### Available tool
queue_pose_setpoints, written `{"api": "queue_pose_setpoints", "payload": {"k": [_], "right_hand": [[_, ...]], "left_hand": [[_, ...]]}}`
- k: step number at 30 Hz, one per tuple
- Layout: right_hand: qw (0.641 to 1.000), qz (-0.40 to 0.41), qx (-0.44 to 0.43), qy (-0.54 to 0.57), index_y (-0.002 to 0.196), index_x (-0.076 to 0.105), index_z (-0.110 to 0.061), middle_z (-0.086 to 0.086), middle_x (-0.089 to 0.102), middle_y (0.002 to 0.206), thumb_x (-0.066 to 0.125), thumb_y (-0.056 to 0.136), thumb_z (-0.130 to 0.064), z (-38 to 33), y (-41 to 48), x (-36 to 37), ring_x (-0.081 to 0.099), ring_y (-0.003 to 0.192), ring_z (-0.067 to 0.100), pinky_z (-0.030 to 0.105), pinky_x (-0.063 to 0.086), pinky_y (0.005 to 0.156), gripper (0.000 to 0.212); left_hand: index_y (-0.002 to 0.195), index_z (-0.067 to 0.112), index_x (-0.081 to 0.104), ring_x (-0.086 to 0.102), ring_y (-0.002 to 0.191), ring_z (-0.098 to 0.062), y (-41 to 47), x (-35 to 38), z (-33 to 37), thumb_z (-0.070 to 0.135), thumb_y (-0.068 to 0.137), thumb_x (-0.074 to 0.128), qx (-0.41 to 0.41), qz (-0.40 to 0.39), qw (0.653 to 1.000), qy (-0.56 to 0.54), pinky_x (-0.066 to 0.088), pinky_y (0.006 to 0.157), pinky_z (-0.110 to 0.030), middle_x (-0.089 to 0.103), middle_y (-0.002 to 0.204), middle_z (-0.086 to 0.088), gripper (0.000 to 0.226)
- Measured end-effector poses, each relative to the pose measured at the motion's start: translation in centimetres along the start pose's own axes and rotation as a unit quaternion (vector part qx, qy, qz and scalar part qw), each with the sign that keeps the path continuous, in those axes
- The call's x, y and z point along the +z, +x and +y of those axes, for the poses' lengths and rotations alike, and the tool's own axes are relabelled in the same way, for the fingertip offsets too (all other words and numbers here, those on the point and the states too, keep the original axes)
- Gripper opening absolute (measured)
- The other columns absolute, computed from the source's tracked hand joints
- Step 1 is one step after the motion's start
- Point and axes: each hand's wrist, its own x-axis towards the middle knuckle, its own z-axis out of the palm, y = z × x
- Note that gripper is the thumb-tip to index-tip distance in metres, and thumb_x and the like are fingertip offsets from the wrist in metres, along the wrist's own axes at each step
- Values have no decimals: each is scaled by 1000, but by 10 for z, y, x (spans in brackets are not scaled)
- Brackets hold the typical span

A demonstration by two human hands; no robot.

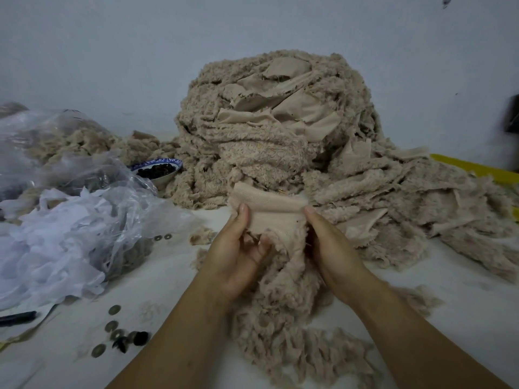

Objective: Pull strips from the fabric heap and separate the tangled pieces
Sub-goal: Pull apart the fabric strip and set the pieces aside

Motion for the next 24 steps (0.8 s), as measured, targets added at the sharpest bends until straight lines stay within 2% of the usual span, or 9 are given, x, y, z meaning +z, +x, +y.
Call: {"api": "queue_pose_setpoints", "payload": {"k": [2,5,9,13,16,18,20,22,24], "right_hand": [[1000,-9,-10,-19,126,67,-29,-2,69,126,57,82,-68,1,-1,2,62,122,15,48,40,112,60],[998,-21,-33,-48,137,58,-36,-9,63,134,51,89,-69,2,-2,4,57,126,11,45,41,111,59],[998,33,-57,3,108,73,-44,-9,69,93,47,90,-57,-11,0,-10,65,78,7,26,53,75,35],[997,20,-18,-71,100,77,-35,-8,73,97,51,101,-35,-3,1,-8,67,92,11,30,50,89,26],[996,-28,11,-80,101,75,-46,-21,72,110,53,89,-65,-2,-6,3,65,105,-4,23,47,94,31],[979,-34,-25,-201,98,70,-31,-18,69,97,51,81,-77,-2,-7,5,63,91,-6,11,46,78,53],[944,-11,-66,-324,83,52,-10,-6,50,79,56,90,-61,3,-5,3,48,67,0,11,36,57,51],[928,11,-86,-363,79,46,-6,-2,43,79,59,96,-37,5,-2,3,41,64,4,14,34,56,38],[918,17,-92,-385,79,47,-9,-4,44,78,60,93,-28,3,-2,5,40,61,3,15,34,55,27]], "left_hand": [[95,10,80,74,82,-18,1,-1,2,24,88,62,1,14,999,-30,59,58,-24,76,103,-9,25],[119,6,65,74,96,-26,1,2,1,26,90,58,12,35,998,-57,61,64,-29,72,117,-15,36],[119,7,58,75,73,-24,5,0,9,30,102,49,59,79,994,-47,58,54,-26,77,89,-12,30],[117,14,59,76,88,-27,3,1,7,28,105,45,69,76,995,15,61,63,-30,78,97,-9,24],[123,15,60,71,106,-28,0,3,-1,32,100,50,59,30,997,31,61,74,-35,75,113,-7,30],[131,17,58,67,115,-31,-1,2,-1,38,94,54,42,-10,999,24,60,82,-38,69,127,-8,43],[138,19,54,63,121,-35,-2,1,0,42,92,54,25,-30,999,7,59,86,-44,65,135,-9,51],[141,22,51,62,123,-33,0,1,2,44,92,53,22,-35,999,1,57,88,-47,64,137,-6,54],[137,24,54,65,119,-27,2,0,6,44,90,54,43,-14,999,-4,59,83,-43,67,132,-3,51]]}}
